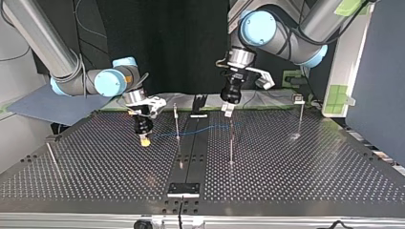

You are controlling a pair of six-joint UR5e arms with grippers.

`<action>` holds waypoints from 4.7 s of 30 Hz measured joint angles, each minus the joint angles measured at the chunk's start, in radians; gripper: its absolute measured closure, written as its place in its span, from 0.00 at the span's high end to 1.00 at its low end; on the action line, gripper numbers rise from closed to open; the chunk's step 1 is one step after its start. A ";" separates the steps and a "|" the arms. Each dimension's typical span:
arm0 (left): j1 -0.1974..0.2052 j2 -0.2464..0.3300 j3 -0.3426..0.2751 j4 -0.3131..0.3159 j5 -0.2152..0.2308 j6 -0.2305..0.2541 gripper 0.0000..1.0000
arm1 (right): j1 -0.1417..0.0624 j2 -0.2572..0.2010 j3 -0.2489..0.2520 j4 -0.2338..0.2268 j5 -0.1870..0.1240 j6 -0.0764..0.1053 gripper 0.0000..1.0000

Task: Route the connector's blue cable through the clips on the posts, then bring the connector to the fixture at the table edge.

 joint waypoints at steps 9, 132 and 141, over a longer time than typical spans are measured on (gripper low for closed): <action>-0.080 -0.041 0.078 -0.064 -0.080 0.060 1.00 | -0.001 0.000 0.000 0.003 -0.001 0.001 0.16; -0.140 -0.377 0.524 -0.211 -0.531 0.131 0.00 | 0.010 0.000 0.000 0.019 0.002 -0.006 0.16; -0.141 -0.377 0.509 -0.223 -0.535 0.146 0.00 | 0.010 0.000 0.000 0.058 0.012 -0.008 0.16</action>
